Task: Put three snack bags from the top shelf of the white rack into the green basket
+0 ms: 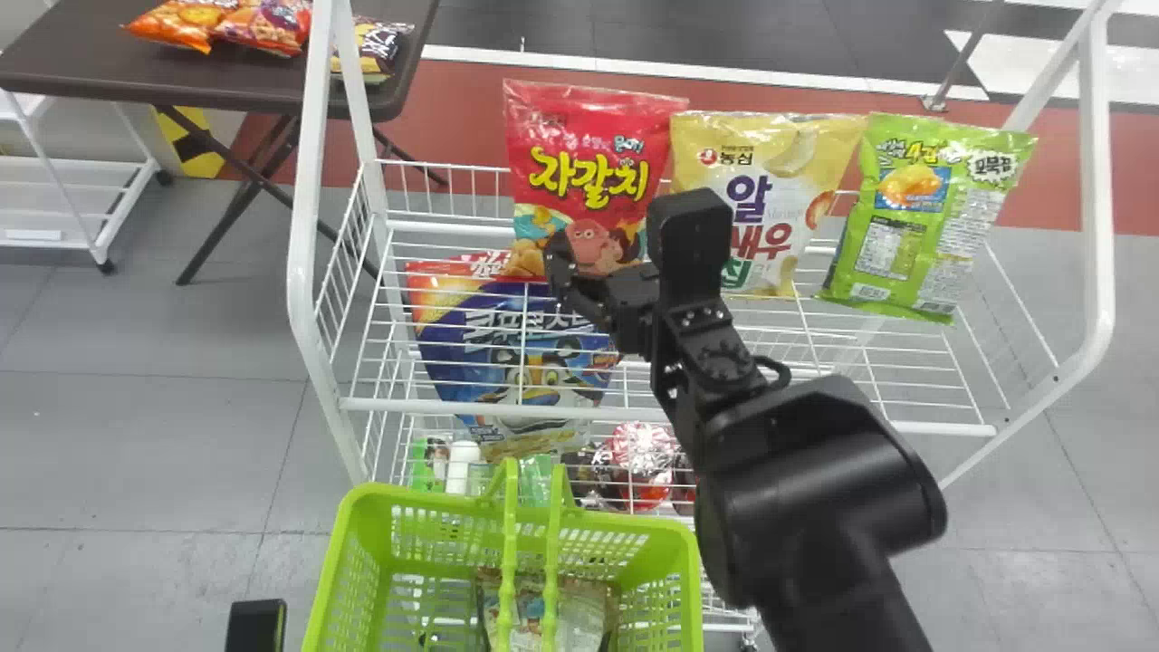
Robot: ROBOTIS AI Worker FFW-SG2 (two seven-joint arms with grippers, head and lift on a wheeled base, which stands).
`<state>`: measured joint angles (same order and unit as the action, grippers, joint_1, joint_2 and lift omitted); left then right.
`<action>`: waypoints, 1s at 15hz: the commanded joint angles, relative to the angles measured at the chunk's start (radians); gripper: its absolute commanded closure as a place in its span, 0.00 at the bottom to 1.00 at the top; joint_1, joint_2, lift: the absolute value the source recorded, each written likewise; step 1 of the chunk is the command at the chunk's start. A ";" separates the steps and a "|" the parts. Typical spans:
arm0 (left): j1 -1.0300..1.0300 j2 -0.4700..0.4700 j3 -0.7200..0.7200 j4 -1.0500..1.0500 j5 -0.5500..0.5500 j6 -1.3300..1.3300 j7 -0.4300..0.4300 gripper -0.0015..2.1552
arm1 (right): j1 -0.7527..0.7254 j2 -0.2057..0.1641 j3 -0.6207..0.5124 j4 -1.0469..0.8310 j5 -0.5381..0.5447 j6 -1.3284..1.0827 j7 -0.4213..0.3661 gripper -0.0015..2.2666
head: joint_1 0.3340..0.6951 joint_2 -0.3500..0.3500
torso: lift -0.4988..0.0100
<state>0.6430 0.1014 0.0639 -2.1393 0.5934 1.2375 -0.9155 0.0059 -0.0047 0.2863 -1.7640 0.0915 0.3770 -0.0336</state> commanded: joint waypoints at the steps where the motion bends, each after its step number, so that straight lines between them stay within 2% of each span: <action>1: -0.006 0.004 0.005 0.009 0.002 0.001 -0.010 1.00 | -0.078 0.006 0.002 0.104 -0.012 0.000 -0.006 0.04 | 1.00 0.37 | 0.98; 4: -0.012 0.006 0.008 0.021 0.003 0.001 -0.016 1.00 | -0.146 0.006 0.004 0.178 -0.050 0.003 0.004 0.05 | 1.00 0.38 | 0.98; 6: -0.019 0.006 0.007 0.024 0.003 0.001 -0.020 1.00 | -0.179 0.006 0.010 0.205 -0.053 0.006 0.021 0.10 | 1.00 0.39 | 0.98; 7: -0.022 0.006 0.007 0.030 0.003 0.001 -0.020 1.00 | -0.201 0.006 0.011 0.219 -0.062 0.033 0.043 0.22 | 1.00 0.40 | 0.98; 8: -0.023 0.006 0.007 0.032 0.003 0.001 -0.020 1.00 | -0.218 0.006 0.017 0.221 -0.078 0.076 0.066 0.56 | 1.00 0.40 | 0.98; 9: -0.025 0.006 0.005 0.032 0.003 0.001 -0.020 1.00 | -0.219 0.006 0.022 0.219 -0.081 0.104 0.075 0.82 | 1.00 0.41 | 0.98; 10: -0.025 0.006 0.007 0.030 0.003 0.001 -0.020 1.00 | -0.221 0.006 0.030 0.218 -0.079 0.129 0.103 0.90 | 1.00 0.42 | 0.98; 11: -0.026 0.006 0.007 0.030 0.003 0.004 -0.020 1.00 | -0.221 0.006 0.040 0.215 -0.072 0.147 0.115 0.93 | 1.00 0.44 | 0.98; 15: -0.028 0.006 0.005 0.030 0.003 0.004 -0.020 1.00 | -0.208 0.006 0.048 0.193 -0.064 0.171 0.126 0.97 | 1.00 0.47 | 0.98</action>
<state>0.6159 0.1074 0.0695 -2.1090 0.5967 1.2419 -0.9357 -0.2123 -0.0046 0.3339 -1.5588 0.0270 0.5419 0.0913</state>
